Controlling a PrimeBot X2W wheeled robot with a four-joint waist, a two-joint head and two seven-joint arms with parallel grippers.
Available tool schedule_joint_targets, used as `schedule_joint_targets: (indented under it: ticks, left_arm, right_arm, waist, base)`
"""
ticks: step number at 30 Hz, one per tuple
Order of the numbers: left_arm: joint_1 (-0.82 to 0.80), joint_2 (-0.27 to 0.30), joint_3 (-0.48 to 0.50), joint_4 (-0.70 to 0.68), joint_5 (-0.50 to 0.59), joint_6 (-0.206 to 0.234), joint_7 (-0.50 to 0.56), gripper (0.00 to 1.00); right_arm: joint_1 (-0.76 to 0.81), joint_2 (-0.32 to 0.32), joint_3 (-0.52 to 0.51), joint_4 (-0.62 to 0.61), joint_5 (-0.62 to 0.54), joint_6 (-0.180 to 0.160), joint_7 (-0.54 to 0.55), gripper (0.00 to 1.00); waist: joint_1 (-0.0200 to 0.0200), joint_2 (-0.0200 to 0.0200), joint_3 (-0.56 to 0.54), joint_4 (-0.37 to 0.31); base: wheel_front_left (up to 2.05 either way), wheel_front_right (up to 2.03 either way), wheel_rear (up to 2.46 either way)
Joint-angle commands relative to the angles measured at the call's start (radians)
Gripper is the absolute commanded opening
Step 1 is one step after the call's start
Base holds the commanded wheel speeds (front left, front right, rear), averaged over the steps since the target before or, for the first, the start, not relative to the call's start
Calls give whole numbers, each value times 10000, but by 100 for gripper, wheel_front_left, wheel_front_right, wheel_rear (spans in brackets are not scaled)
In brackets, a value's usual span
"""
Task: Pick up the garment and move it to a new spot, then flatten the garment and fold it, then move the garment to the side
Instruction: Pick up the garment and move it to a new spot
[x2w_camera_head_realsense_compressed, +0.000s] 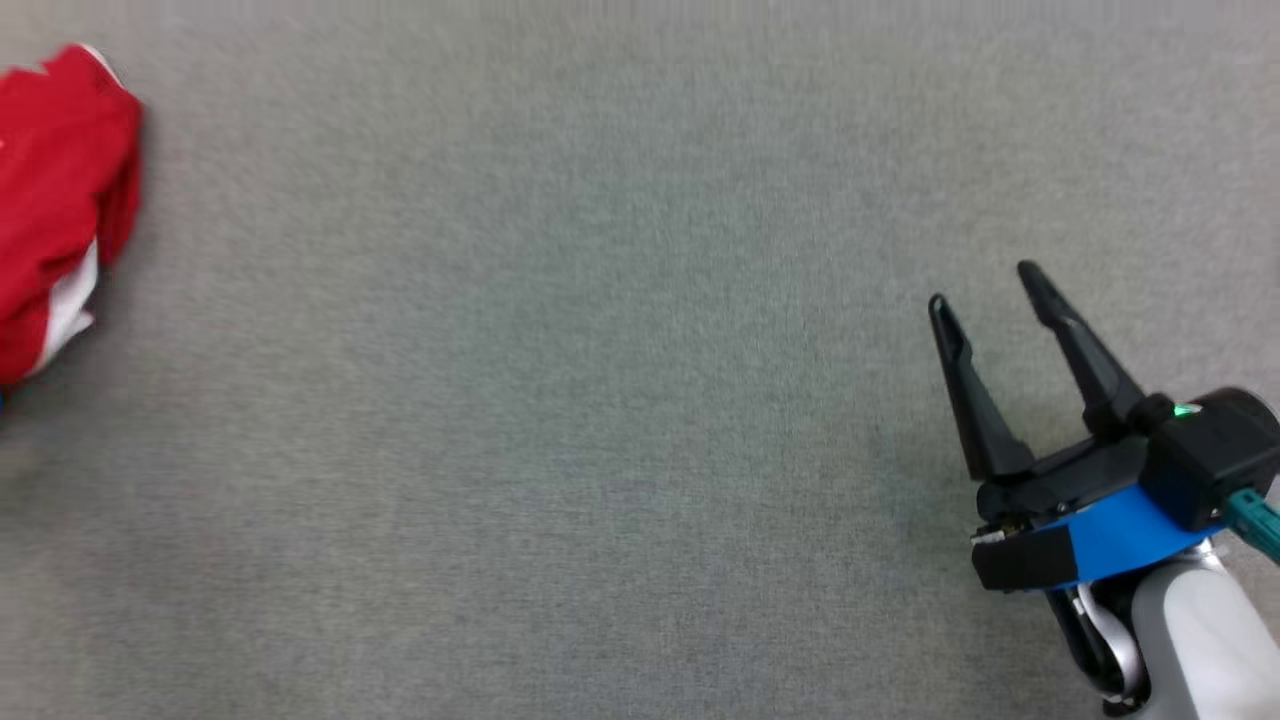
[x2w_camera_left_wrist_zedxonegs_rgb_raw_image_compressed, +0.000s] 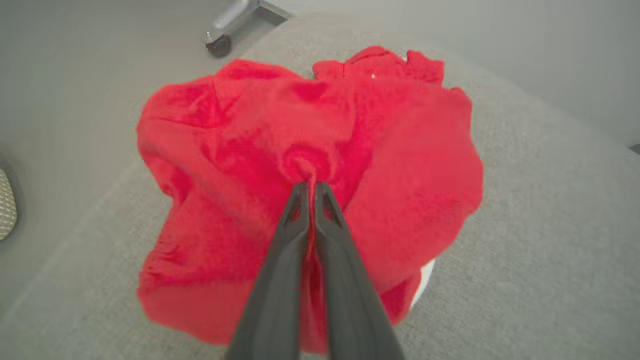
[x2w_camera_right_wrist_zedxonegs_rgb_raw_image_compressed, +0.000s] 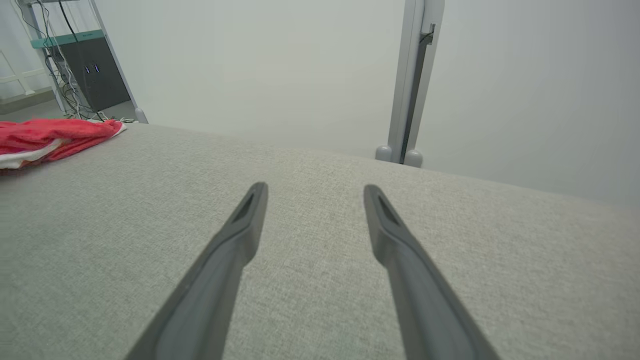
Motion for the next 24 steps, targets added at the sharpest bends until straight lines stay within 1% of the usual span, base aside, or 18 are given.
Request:
schedule_joint_targets:
  ticks: [1,3,6,11,13,17,19,24]
  left_arm:
    - [-120,141,-68,-271,92,-97,-134,0]
    - [-232,268,-257,-611,271,-255,-309,0]
    - [-464,516,-570,-1213,456,-486,-248,0]
    - [-977,470,-1309,-2521,434,-1037,91,0]
    - [-1169,338,-1694,-3042,372,-1253,274,0]
    - [-1482,-150,-2627,-3977,120,-1593,677,0]
    - [-1490,-514,-3129,-4288,-171,-1718,877,0]
    - [-1053,-1125,-4387,-4726,-588,-1927,1275,0]
  right_arm:
    - [104,73,38,105,96,2,-78,100]
    - [213,149,86,351,178,2,-168,100]
    - [397,288,153,613,246,2,-212,100]
    - [760,427,170,867,299,2,-237,100]
    - [880,495,153,882,324,2,-229,100]
    - [1100,623,200,896,328,2,-137,100]
    - [1137,632,234,887,359,2,-114,100]
    - [1146,628,364,809,380,2,-18,100]
  waist:
    - [-1,0,-533,-223]
    - [-1,0,-1120,-238]
    - [-1,0,-1931,-338]
    - [-1,0,-3025,-635]
    - [-1,0,-3314,-793]
    - [-1,0,-3707,-1167]
    - [-1,0,-3804,-1378]
    - [-1,0,-3791,-1967]
  base:
    - [0,0,0]
    - [0,0,0]
    - [0,0,0]
    - [0,0,0]
    - [0,0,0]
    - [0,0,0]
    - [0,0,0]
    - [0,0,0]
